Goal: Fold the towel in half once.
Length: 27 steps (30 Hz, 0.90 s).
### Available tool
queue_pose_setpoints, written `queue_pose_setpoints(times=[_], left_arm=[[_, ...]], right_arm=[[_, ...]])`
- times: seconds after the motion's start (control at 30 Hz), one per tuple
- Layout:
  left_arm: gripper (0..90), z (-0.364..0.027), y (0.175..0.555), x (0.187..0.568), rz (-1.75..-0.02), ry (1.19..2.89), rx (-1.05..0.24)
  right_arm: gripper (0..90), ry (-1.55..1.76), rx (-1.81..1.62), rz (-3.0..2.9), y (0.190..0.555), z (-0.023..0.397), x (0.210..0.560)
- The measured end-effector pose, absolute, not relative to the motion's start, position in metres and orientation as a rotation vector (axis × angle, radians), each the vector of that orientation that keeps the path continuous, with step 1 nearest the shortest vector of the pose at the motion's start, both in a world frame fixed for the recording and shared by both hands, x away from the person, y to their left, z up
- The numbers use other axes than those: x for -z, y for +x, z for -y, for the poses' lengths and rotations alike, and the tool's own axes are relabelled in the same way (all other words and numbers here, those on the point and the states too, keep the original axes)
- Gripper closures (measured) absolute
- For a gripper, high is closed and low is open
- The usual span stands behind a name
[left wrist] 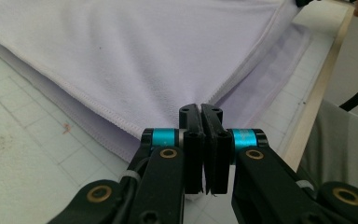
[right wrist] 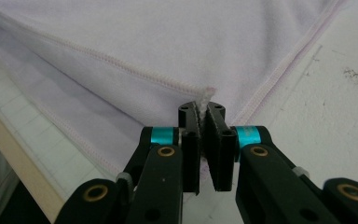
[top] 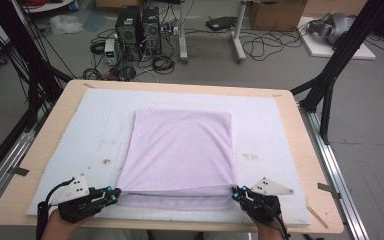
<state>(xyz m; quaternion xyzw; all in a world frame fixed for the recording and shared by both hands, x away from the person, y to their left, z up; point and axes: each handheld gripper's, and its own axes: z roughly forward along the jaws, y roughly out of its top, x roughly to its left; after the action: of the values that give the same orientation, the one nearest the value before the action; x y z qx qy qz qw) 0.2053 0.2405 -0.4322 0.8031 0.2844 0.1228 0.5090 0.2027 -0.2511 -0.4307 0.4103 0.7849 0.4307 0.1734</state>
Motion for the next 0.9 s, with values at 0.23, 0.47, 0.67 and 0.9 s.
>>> queue_pose_setpoints(times=[0.23,0.47,0.67,0.9], left_arm=[[81.1,-0.245,0.211,0.437,-0.697,1.932,-0.204],[57.9,-0.258,0.219,0.429,-0.783,1.781,-0.261],[57.8,-0.261,0.227,0.433,-0.856,1.768,-0.296],[57.8,-0.265,0.228,0.432,-0.872,1.753,-0.323]], right_arm=[[76.6,1.163,-1.243,-2.281,0.202,0.256,0.435],[69.1,1.153,-1.46,-2.203,0.198,0.27,0.424],[66.7,1.184,-1.328,-2.11,0.219,0.256,0.425],[68.2,1.121,-1.166,-2.359,0.235,0.235,0.445]])
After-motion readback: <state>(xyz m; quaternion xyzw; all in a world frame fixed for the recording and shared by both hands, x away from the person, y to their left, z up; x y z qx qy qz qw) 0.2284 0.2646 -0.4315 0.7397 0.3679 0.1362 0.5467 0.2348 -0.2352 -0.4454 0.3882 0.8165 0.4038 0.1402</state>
